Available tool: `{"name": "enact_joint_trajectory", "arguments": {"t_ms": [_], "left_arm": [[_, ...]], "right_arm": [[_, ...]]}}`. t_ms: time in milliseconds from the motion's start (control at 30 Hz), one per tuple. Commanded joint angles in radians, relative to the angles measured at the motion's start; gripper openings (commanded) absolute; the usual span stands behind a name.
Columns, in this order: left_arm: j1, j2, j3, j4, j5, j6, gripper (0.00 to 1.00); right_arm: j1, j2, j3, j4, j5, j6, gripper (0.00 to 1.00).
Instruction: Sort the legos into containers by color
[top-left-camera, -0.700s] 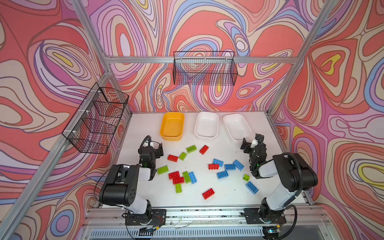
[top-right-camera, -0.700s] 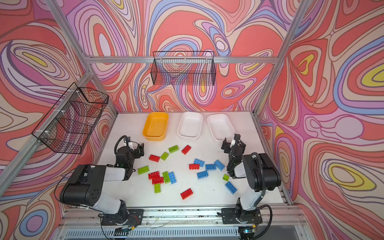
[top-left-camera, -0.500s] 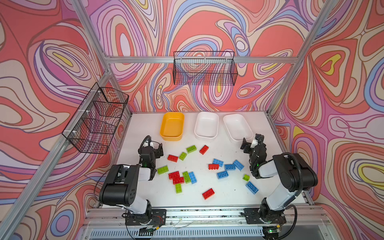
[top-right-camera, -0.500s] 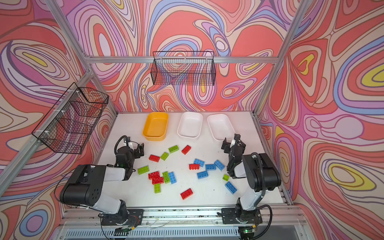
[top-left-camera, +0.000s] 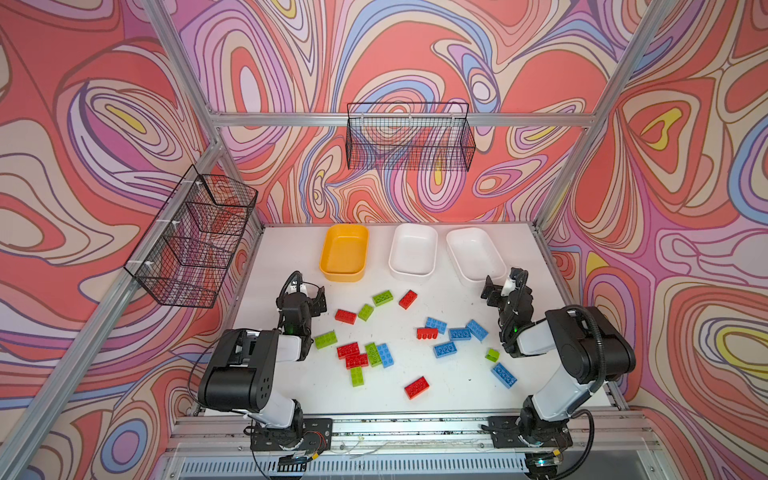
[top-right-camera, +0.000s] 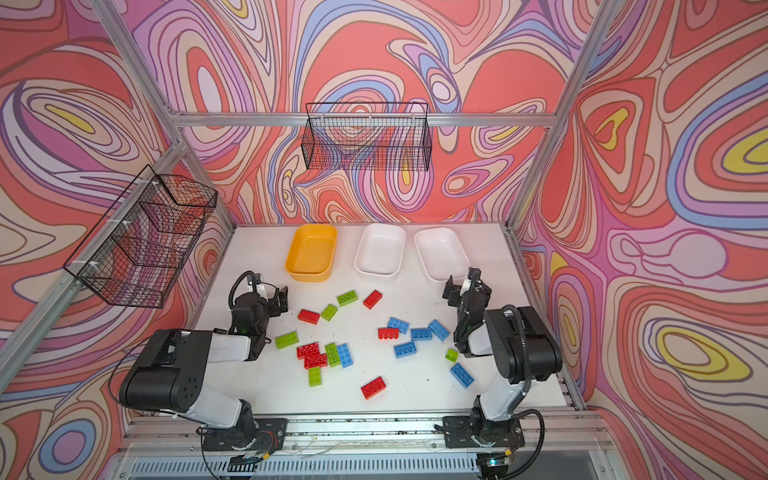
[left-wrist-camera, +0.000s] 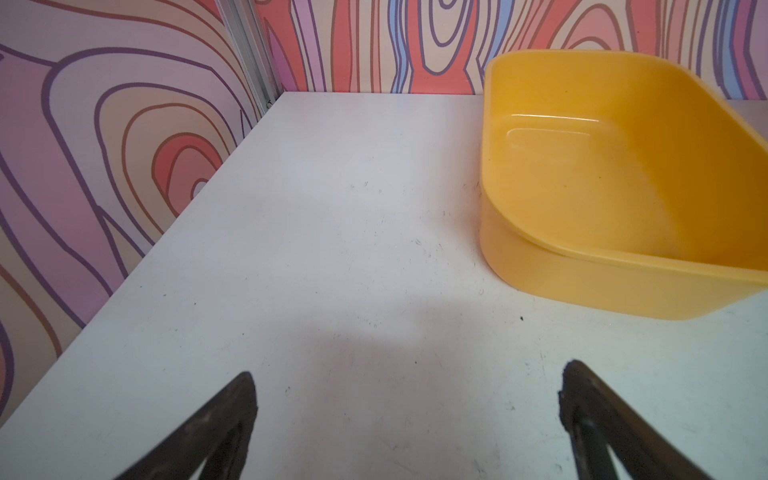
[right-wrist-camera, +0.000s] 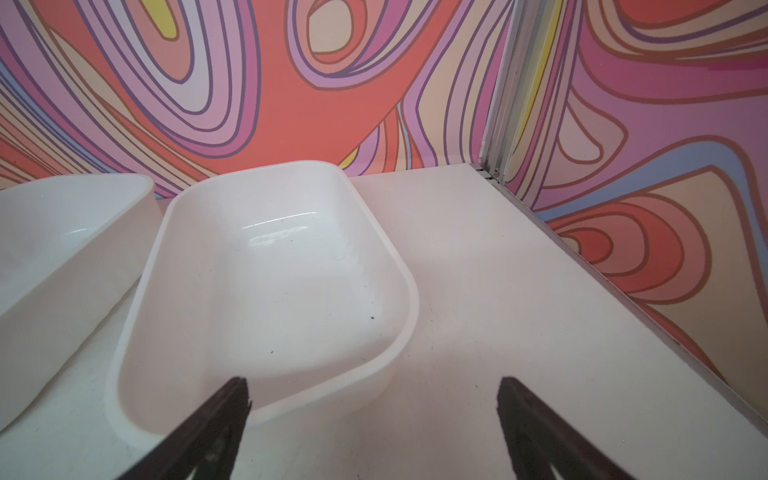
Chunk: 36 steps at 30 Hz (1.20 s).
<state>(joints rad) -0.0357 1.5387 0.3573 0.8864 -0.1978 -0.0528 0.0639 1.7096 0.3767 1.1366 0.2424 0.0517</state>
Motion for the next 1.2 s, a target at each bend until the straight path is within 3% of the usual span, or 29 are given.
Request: {"name": "enact_joint_trajectory", "arguments": {"t_ms": [0,500,600,767,833,967,1167], "left_arm": [[0.002,0.006,0.012,0.022,0.010,0.013,1.00],[0.002,0.000,0.000,0.040,0.010,0.014,1.00],[0.002,-0.037,-0.021,0.053,-0.003,0.010,1.00],[-0.015,-0.200,0.042,-0.200,-0.075,0.002,1.00],[-0.051,-0.243,0.055,-0.226,-0.138,0.019,1.00],[-0.170,-0.334,0.082,-0.298,-0.182,0.035,1.00],[-0.367,-0.366,0.191,-0.560,-0.221,-0.073,1.00]], "right_arm": [[-0.004,0.000,0.008,0.003,-0.003,-0.009,0.98],[-0.004,-0.004,0.003,0.015,0.003,-0.009,0.98],[-0.004,-0.031,0.007,-0.015,0.065,0.016,0.98],[-0.004,-0.171,0.089,-0.280,0.109,0.032,0.98],[-0.004,-0.218,0.141,-0.437,0.118,0.095,0.98],[0.005,-0.305,0.260,-0.764,0.035,0.206,0.91],[0.080,-0.333,0.427,-1.142,-0.024,0.255,0.89]]}}
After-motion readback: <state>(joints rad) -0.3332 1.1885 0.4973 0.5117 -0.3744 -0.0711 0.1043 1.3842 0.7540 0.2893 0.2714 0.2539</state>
